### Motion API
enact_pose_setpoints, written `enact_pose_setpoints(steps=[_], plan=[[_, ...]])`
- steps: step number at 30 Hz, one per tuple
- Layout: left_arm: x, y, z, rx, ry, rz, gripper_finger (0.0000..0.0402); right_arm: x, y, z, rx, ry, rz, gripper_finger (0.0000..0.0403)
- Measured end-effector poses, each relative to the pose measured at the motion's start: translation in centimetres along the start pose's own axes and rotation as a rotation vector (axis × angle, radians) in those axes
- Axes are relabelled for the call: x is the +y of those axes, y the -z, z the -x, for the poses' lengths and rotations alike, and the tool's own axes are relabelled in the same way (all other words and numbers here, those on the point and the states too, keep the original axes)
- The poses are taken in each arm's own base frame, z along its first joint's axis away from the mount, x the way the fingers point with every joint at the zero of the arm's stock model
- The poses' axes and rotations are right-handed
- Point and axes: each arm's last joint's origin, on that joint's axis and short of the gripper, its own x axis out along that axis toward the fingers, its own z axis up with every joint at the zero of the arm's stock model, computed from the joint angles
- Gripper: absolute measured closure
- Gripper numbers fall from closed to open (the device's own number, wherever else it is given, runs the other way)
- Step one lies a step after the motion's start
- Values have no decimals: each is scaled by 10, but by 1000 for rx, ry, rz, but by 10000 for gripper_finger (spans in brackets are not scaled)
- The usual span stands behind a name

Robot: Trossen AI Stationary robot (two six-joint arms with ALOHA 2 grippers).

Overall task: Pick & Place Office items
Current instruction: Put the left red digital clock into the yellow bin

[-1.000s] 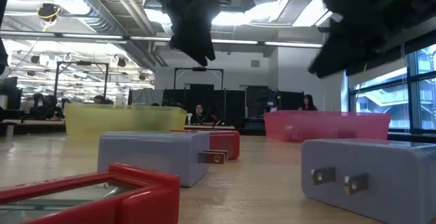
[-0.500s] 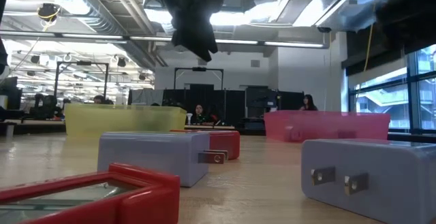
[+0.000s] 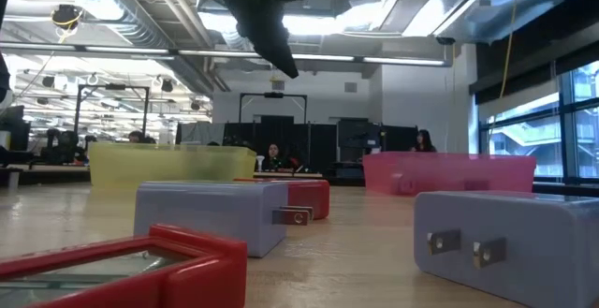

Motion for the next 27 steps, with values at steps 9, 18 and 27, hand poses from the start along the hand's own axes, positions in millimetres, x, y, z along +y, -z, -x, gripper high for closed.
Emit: enact_pose_setpoints(steps=[9, 18, 27], plan=[[2, 2, -4, 0, -7, -14, 199, 0, -1, 0, -34, 4, 872, 177], [3, 0, -4, -26, -9, 27, 200, -1, -8, -2, -128, 100, 1438, 184], [4, -7, -4, -93, -20, 74, 201, -7, -4, -19, 59, 138, 1641, 183]])
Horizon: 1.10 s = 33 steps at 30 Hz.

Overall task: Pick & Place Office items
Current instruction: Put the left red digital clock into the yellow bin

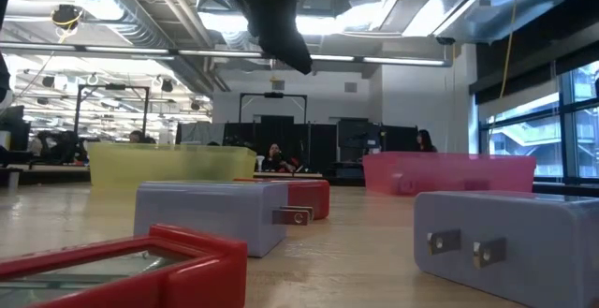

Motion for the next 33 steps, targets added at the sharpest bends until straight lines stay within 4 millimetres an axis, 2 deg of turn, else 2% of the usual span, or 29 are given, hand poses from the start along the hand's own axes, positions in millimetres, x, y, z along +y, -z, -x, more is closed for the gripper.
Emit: enact_pose_setpoints(steps=[4, 15, 20, 27, 33], plan=[[1, -5, 0, -51, -27, 5, 199, 0, 1, -5, 15, 33, 139, 183], [2, -8, 0, -81, -43, 32, 199, -1, 2, -26, 103, 47, 206, 183], [2, -8, 0, -79, -43, 32, 199, -1, 1, -26, 83, 81, 123, 193], [2, -8, 0, -78, -43, 33, 199, -2, 1, -26, 69, 98, 12, 250], [2, -8, 0, -80, -43, 32, 199, -1, -3, -24, 42, 135, -98, 252]])
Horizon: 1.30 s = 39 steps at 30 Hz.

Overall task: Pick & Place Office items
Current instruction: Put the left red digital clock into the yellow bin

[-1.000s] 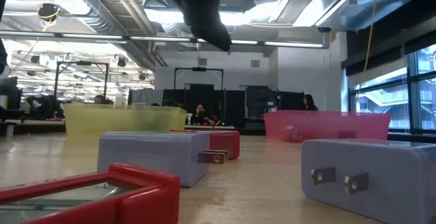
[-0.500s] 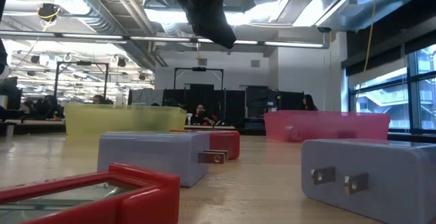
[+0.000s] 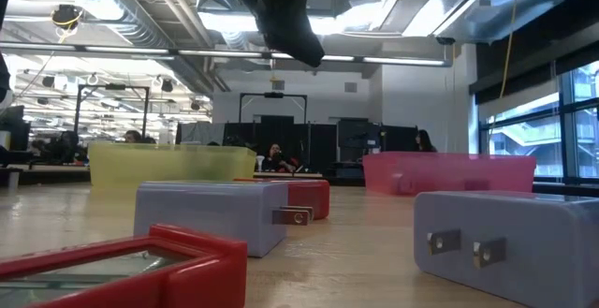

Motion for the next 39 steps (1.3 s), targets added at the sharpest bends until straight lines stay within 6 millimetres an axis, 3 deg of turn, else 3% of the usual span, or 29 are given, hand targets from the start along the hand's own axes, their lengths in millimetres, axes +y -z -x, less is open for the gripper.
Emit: enact_pose_setpoints(steps=[10, 16, 25, 31, 35, 39], plan=[[-2, -6, 0, -62, 21, 27, 199, -18, -43, 45, -196, 384, -131, 247], [-11, -17, 2, -168, 76, 205, 199, -46, -52, 55, -247, 663, -184, 246], [-40, -20, 4, -216, 20, 245, 223, -103, -56, 62, -236, 1036, -275, 245], [-51, -16, -15, -210, -7, 233, 240, -123, -68, 66, -248, 1166, -231, 245], [-52, -12, -28, -180, -14, 229, 246, -126, -77, 68, -238, 1185, -151, 245], [-52, -12, -29, -188, -13, 216, 248, -125, -78, 68, -224, 1169, -113, 245]])
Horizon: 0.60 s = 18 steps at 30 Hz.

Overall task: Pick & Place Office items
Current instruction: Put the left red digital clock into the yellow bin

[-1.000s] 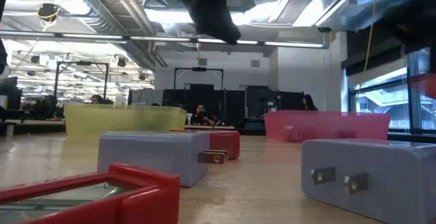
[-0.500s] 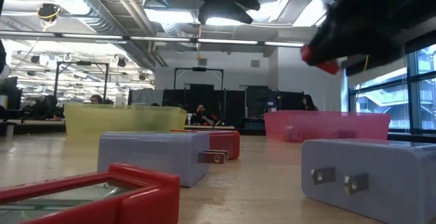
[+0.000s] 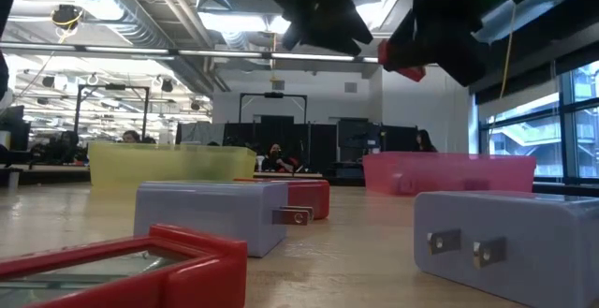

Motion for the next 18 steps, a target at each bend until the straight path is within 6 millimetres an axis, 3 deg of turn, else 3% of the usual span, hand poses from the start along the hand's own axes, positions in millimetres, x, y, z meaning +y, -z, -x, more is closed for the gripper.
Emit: enact_pose_setpoints(steps=[18], plan=[[9, -6, -1, 22, 173, 128, 188, -1, -22, 1, -134, -84, -16, 244]])
